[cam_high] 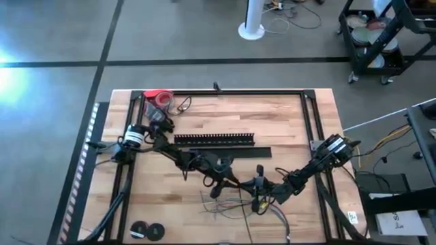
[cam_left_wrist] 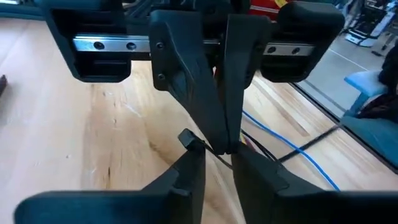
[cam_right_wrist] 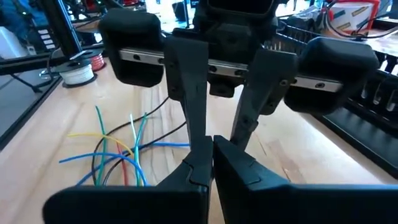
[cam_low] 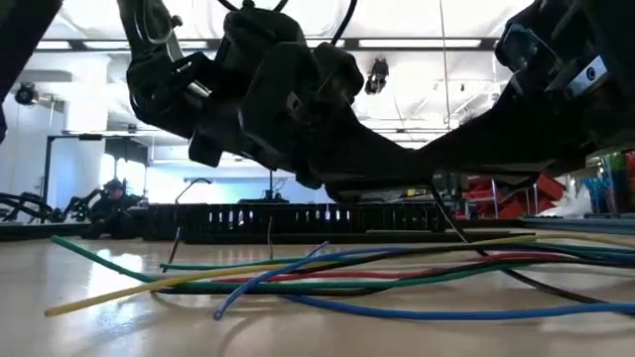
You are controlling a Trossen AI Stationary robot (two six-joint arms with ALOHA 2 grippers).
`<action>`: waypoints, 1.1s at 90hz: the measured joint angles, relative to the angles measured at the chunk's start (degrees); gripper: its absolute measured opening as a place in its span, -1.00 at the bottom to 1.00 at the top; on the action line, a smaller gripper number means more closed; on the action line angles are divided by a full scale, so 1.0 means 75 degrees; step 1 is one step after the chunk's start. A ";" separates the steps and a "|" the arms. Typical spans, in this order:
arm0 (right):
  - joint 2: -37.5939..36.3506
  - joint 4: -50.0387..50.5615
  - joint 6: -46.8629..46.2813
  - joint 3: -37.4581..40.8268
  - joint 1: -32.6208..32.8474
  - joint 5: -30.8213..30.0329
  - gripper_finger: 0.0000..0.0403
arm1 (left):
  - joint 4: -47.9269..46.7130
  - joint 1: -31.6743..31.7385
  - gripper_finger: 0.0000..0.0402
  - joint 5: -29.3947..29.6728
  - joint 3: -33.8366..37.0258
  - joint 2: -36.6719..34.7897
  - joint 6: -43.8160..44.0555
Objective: Ziptie cables
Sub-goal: Wrap the cable wires with the black zip tie
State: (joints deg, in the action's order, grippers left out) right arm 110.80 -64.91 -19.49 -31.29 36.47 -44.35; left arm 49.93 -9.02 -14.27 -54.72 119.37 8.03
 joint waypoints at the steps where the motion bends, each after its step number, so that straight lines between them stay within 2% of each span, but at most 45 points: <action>1: 0.0000 -0.0001 0.0000 0.0000 0.0001 -0.0026 -1.00 | 0.0000 0.0000 -0.69 0.0012 0.0000 0.0000 0.0000; 12: 0.0000 -0.0026 0.0000 0.0000 0.0003 -0.0349 -1.00 | 0.0017 -0.0008 -0.70 0.0210 0.0000 -0.0003 0.0003; 47: 0.0000 -0.0082 0.0048 -0.0008 0.0005 -0.0455 -1.00 | -0.0064 -0.0073 -0.70 0.0541 0.0000 -0.0006 0.0013; 63: 0.0000 -0.0506 0.0526 -0.0009 0.0051 -0.0484 -0.99 | -0.0140 -0.0073 -0.70 0.0719 0.0000 -0.0006 0.0065; 76: -0.0003 -0.0652 0.0793 -0.0050 0.0055 -0.0489 -0.88 | -0.0174 -0.0073 -0.70 0.0855 0.0000 -0.0006 0.0064; 99: -0.0354 -0.0406 0.0756 -0.0041 0.0201 -0.0511 -0.57 | -0.0171 -0.0076 -0.75 0.0860 0.0000 -0.0006 0.0194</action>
State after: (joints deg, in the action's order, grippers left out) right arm 108.15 -67.95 -13.81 -31.60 37.98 -48.19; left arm 48.65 -9.58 -7.82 -54.72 119.33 9.49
